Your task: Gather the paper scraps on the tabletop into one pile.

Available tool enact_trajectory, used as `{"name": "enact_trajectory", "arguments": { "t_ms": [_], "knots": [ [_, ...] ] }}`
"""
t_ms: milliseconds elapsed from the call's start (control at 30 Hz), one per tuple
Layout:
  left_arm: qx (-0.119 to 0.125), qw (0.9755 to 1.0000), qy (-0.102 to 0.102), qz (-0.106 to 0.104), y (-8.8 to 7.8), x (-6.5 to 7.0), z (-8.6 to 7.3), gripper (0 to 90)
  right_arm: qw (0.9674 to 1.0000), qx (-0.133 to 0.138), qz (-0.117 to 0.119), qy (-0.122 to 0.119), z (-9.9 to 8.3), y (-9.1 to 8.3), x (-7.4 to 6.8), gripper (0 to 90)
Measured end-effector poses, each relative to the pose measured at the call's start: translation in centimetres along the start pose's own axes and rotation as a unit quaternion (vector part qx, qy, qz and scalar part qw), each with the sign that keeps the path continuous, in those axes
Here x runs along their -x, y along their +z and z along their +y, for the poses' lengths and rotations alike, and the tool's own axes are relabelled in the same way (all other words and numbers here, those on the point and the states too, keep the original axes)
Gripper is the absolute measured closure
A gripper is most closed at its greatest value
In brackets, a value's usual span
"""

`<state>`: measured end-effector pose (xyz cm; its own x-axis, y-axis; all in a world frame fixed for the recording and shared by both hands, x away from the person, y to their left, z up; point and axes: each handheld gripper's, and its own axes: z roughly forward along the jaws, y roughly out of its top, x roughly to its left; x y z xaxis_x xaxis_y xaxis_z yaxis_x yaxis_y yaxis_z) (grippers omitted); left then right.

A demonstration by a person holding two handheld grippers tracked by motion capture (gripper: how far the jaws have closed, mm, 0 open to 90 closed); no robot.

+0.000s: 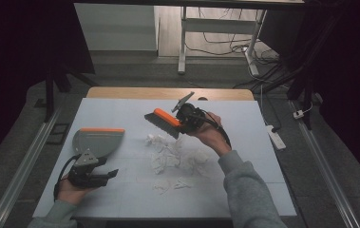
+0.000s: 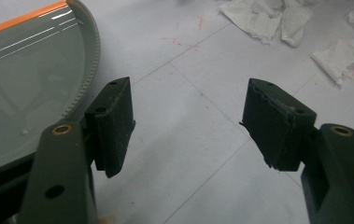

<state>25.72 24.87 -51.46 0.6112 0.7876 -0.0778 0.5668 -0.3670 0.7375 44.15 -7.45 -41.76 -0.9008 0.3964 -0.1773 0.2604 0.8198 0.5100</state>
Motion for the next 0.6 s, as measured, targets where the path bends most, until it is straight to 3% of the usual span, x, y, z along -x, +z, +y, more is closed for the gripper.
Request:
{"name": "enact_trajectory", "arguments": {
  "t_ms": [133,333,433,467,600],
  "knots": [
    [0.001,1.0000,-0.001,0.000,0.0,0.0,0.0,34.4,0.9984,-0.025,-0.028,-0.043,1.8,2.2,-0.7,69.5],
    [0.003,1.0000,-0.004,-0.002,-0.1,-0.1,-0.1,34.4,0.9922,-0.081,-0.059,-0.074,3.3,5.9,-1.0,69.6],
    [0.003,1.0000,-0.005,-0.003,-0.1,-0.3,-0.2,34.4,0.9902,-0.092,-0.049,-0.093,3.4,6.8,-1.2,69.6],
    [0.003,1.0000,-0.005,-0.003,-0.1,-0.3,-0.2,34.4,0.9907,-0.089,-0.040,-0.095,3.5,6.8,-1.2,69.6],
    [0.004,1.0000,-0.004,-0.002,-0.2,-0.3,-0.2,34.4,0.9866,-0.107,-0.011,-0.122,3.1,6.2,-2.2,69.7]
  ]
}}
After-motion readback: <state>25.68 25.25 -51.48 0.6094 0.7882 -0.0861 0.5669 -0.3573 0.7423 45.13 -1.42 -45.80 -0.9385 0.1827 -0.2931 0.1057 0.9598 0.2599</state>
